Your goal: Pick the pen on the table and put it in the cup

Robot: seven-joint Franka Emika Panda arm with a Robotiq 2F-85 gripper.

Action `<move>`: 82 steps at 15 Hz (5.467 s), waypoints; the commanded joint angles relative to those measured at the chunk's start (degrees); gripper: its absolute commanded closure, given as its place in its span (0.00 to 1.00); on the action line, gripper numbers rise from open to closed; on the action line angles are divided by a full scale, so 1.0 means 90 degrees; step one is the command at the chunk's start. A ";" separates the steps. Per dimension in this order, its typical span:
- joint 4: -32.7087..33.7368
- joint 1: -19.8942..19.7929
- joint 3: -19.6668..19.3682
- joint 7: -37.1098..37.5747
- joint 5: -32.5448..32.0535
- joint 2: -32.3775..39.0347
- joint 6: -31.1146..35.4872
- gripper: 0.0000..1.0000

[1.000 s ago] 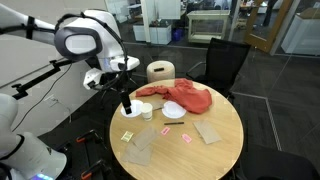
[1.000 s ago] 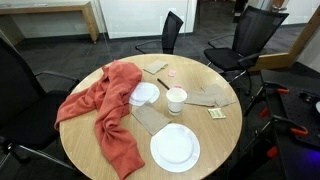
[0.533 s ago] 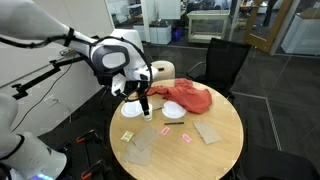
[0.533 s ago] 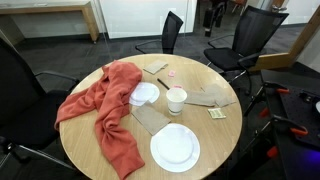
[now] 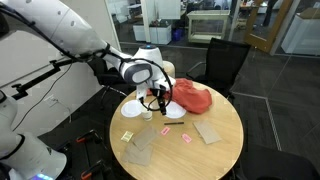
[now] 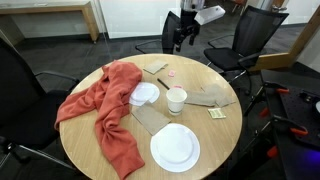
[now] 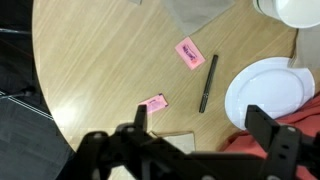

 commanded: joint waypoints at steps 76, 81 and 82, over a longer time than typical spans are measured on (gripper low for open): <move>0.3673 0.0739 -0.0361 -0.0433 0.0886 0.2831 -0.0821 0.96; 0.3694 0.0799 -0.0125 -0.1340 0.0386 0.2271 -0.2076 0.96; 0.3687 0.0802 -0.0075 -0.1544 0.0305 0.2174 -0.2268 0.96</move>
